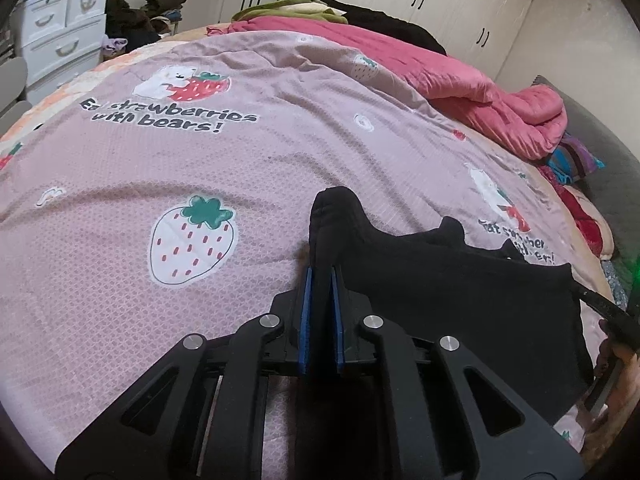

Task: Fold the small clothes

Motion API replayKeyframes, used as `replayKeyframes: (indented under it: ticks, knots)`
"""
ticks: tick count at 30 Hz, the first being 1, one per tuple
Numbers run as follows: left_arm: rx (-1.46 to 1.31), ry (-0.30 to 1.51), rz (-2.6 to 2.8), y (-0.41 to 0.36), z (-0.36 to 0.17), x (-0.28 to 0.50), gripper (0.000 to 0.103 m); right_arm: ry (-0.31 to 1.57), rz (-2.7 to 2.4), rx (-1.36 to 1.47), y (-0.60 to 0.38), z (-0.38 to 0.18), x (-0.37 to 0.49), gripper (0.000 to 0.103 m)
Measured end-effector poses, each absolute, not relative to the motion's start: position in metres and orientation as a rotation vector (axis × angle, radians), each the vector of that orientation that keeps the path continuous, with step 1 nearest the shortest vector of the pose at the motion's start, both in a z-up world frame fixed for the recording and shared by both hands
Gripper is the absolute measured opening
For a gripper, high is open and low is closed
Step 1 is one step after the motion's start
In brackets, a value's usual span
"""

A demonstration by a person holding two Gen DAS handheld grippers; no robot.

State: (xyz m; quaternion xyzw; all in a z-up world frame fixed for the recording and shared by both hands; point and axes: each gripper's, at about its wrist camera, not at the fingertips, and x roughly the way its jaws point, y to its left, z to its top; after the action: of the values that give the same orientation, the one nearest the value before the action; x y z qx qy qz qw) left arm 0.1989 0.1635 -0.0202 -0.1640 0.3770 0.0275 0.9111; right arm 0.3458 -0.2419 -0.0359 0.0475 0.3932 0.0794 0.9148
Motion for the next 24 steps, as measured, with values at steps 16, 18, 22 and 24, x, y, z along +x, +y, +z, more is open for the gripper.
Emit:
replayKeyframes:
  ticks: [16, 18, 22, 24]
  knots:
    - [-0.309, 0.811, 0.048, 0.143, -0.006, 0.150, 0.033, 0.811, 0.254, 0.075, -0.232, -0.018, 0.258, 0.044]
    - [-0.299, 0.830, 0.044, 0.135, -0.010, 0.141, 0.037, 0.829, 0.285, 0.049, -0.225, -0.021, 0.246, 0.044]
    - [-0.290, 0.882, 0.028, 0.123, -0.021, 0.128, 0.040, 0.871, 0.318, 0.002, -0.213, -0.032, 0.229, 0.048]
    - [-0.281, 0.903, 0.027, 0.117, -0.027, 0.121, 0.042, 0.907, 0.304, -0.012, -0.211, -0.040, 0.226, 0.048]
